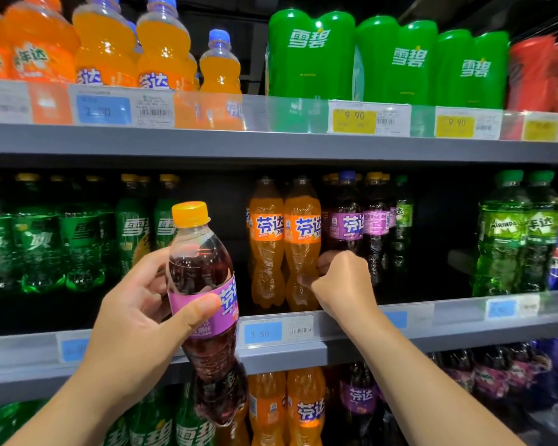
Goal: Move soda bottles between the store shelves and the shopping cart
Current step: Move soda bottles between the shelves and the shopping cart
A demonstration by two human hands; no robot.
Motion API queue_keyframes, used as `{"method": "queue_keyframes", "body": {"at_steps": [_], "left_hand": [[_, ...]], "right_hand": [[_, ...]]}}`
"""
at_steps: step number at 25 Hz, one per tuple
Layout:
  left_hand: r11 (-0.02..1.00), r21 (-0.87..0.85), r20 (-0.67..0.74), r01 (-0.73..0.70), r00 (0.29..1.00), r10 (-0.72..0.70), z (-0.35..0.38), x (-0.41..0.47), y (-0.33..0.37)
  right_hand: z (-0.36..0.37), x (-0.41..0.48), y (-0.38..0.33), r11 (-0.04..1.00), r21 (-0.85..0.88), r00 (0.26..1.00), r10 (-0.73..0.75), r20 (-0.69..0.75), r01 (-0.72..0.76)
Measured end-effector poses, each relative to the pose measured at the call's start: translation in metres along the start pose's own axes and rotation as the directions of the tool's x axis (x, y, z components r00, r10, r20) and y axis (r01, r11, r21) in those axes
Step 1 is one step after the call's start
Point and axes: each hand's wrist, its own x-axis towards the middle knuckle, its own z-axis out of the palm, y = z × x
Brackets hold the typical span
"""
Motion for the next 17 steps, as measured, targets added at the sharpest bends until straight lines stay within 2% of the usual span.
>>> {"method": "queue_keyframes", "body": {"at_steps": [6,10,17], "left_hand": [[1.000,0.007,0.017,0.000,1.000,0.000,0.001,0.003,0.003],[1.000,0.013,0.023,-0.002,1.000,0.002,0.005,0.005,0.001],[0.999,0.046,0.039,0.001,0.999,-0.002,0.004,0.007,-0.003]], "right_hand": [[-0.017,-0.009,0.013,0.985,0.120,0.991,-0.115,-0.064,0.122],[-0.022,-0.009,0.014,0.967,0.182,0.982,-0.186,0.040,0.176],[-0.020,0.003,0.018,0.979,0.100,0.964,-0.193,0.181,0.177]]}}
